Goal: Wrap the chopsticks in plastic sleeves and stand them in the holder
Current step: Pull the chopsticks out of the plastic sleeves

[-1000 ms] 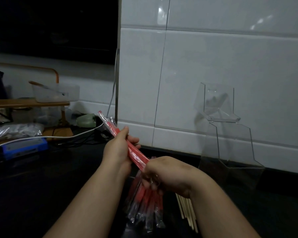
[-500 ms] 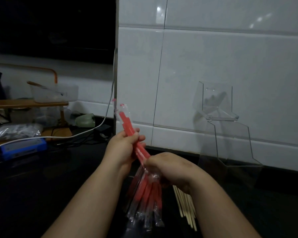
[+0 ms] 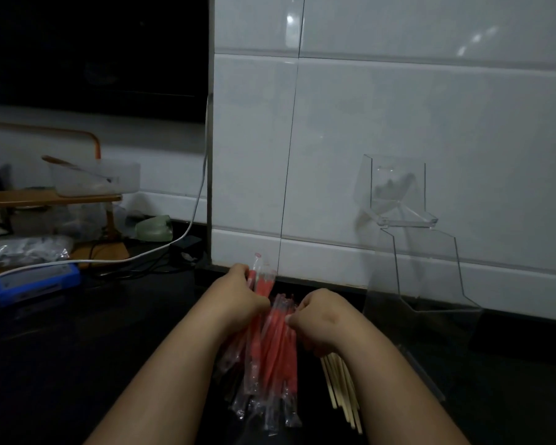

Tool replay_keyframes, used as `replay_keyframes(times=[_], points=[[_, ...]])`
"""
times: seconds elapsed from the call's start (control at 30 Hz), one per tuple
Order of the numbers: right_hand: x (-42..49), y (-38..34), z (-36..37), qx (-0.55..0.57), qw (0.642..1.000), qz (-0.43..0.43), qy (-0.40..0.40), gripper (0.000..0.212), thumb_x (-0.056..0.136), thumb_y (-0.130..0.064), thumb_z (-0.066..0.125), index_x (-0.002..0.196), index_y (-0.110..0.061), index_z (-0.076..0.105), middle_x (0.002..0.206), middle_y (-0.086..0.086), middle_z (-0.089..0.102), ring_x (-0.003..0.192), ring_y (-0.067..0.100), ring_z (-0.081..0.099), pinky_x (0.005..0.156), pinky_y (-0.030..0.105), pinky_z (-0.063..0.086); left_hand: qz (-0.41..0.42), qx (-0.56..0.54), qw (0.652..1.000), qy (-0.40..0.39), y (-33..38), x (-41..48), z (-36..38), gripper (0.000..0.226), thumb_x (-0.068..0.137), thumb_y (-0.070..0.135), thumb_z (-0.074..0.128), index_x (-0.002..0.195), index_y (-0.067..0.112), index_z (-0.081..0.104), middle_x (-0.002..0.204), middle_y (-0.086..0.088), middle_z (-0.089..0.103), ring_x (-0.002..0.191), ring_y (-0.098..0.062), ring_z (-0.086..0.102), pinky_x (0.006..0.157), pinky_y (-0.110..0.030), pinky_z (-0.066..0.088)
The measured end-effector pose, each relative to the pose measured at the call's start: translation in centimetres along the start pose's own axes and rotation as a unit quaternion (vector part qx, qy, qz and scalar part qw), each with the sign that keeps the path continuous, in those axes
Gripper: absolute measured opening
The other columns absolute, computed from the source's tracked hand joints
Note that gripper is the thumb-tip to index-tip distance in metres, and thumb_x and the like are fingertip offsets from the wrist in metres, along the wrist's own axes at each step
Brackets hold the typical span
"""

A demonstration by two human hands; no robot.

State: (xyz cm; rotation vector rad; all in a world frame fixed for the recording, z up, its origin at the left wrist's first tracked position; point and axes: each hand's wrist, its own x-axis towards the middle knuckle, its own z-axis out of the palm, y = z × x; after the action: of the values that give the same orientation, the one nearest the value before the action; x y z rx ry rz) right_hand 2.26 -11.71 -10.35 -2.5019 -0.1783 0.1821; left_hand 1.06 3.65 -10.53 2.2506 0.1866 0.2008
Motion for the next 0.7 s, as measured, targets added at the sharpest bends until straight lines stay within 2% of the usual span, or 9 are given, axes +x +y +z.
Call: replay_keyframes(times=[0.07, 0.13, 0.23, 0.3, 0.43, 0.53, 0.63, 0.7], points=[[-0.2, -0.1, 0.0, -0.003, 1.000, 0.002, -0.004, 0.027, 0.089, -0.030, 0.060, 0.085, -0.005, 0.071, 0.082, 0.017, 0.073, 0.078, 0.035, 0.072, 0.076, 0.049, 0.060, 0.001, 0.028, 1.000, -0.007, -0.2, 0.1, 0.2, 0.063, 0.080, 0.024, 0.072, 0.137, 0.021, 0.044, 0.105, 0.004, 0.060, 0.081, -0.009, 0.058, 0.071, -0.027, 0.047], [-0.2, -0.3, 0.0, -0.007, 1.000, 0.002, -0.013, 0.024, 0.087, -0.026, 0.063, 0.084, -0.004, 0.070, 0.083, 0.019, 0.073, 0.078, 0.035, 0.072, 0.076, 0.049, 0.060, 0.000, 0.081, 0.997, -0.013, -0.4, 0.2, 0.4, 0.072, 0.079, 0.035, 0.073, 0.142, 0.021, 0.041, 0.126, -0.003, 0.061, 0.096, -0.017, 0.060, 0.082, -0.030, 0.049], [-0.6, -0.6, -0.1, 0.001, 0.999, 0.010, -0.045, 0.021, 0.087, -0.024, 0.067, 0.071, -0.013, 0.061, 0.080, 0.015, 0.070, 0.078, 0.032, 0.072, 0.078, 0.044, 0.061, -0.011, 0.173, 0.985, -0.021, -0.5, 0.1, 0.2, 0.077, 0.077, 0.045, 0.074, 0.145, 0.027, 0.042, 0.136, 0.000, 0.058, 0.116, -0.019, 0.059, 0.097, -0.036, 0.048], [-0.9, -0.8, -0.3, 0.002, 0.998, 0.012, -0.055, 0.022, 0.088, -0.022, 0.068, 0.069, -0.016, 0.057, 0.085, 0.014, 0.071, 0.084, 0.032, 0.072, 0.080, 0.046, 0.060, -0.014, 0.197, 0.980, -0.029, -0.5, 0.0, 0.1, 0.067, 0.078, 0.044, 0.072, 0.139, 0.032, 0.048, 0.131, 0.003, 0.061, 0.113, -0.017, 0.060, 0.096, -0.035, 0.049], [-1.4, -0.9, -0.3, 0.008, 0.997, 0.014, -0.073, 0.021, 0.087, -0.019, 0.071, 0.073, -0.018, 0.055, 0.101, 0.018, 0.072, 0.091, 0.033, 0.072, 0.082, 0.048, 0.060, -0.005, 0.231, 0.972, -0.042, -0.6, 0.0, 0.3, 0.033, 0.078, 0.035, 0.069, 0.110, 0.032, 0.060, 0.109, 0.005, 0.065, 0.096, -0.016, 0.062, 0.089, -0.035, 0.053], [-1.6, -1.0, -0.2, -0.006, 0.996, 0.004, -0.088, 0.020, 0.087, -0.018, 0.071, 0.076, -0.021, 0.054, 0.105, 0.015, 0.071, 0.094, 0.032, 0.072, 0.083, 0.047, 0.059, -0.003, 0.244, 0.969, -0.048, -0.7, 0.1, 0.5, 0.030, 0.081, 0.031, 0.069, 0.109, 0.032, 0.060, 0.106, 0.005, 0.063, 0.095, -0.016, 0.061, 0.088, -0.034, 0.053], [-1.2, -0.8, 0.0, 0.001, 0.997, -0.003, -0.080, 0.020, 0.084, -0.020, 0.076, 0.088, -0.024, 0.058, 0.094, 0.006, 0.069, 0.091, 0.028, 0.072, 0.081, 0.046, 0.060, 0.004, 0.254, 0.966, -0.040, -0.8, 0.3, 0.4, 0.027, 0.083, 0.028, 0.067, 0.108, 0.031, 0.060, 0.104, 0.004, 0.062, 0.095, -0.017, 0.060, 0.086, -0.034, 0.053], [-1.1, -0.7, 0.1, -0.011, 0.996, -0.008, -0.091, 0.022, 0.084, -0.018, 0.076, 0.079, -0.029, 0.057, 0.082, -0.001, 0.064, 0.086, 0.023, 0.070, 0.083, 0.043, 0.060, 0.007, 0.260, 0.965, -0.043, -0.8, 0.3, 0.4, 0.022, 0.085, 0.026, 0.065, 0.107, 0.028, 0.062, 0.105, 0.002, 0.062, 0.095, -0.018, 0.061, 0.086, -0.033, 0.053]])
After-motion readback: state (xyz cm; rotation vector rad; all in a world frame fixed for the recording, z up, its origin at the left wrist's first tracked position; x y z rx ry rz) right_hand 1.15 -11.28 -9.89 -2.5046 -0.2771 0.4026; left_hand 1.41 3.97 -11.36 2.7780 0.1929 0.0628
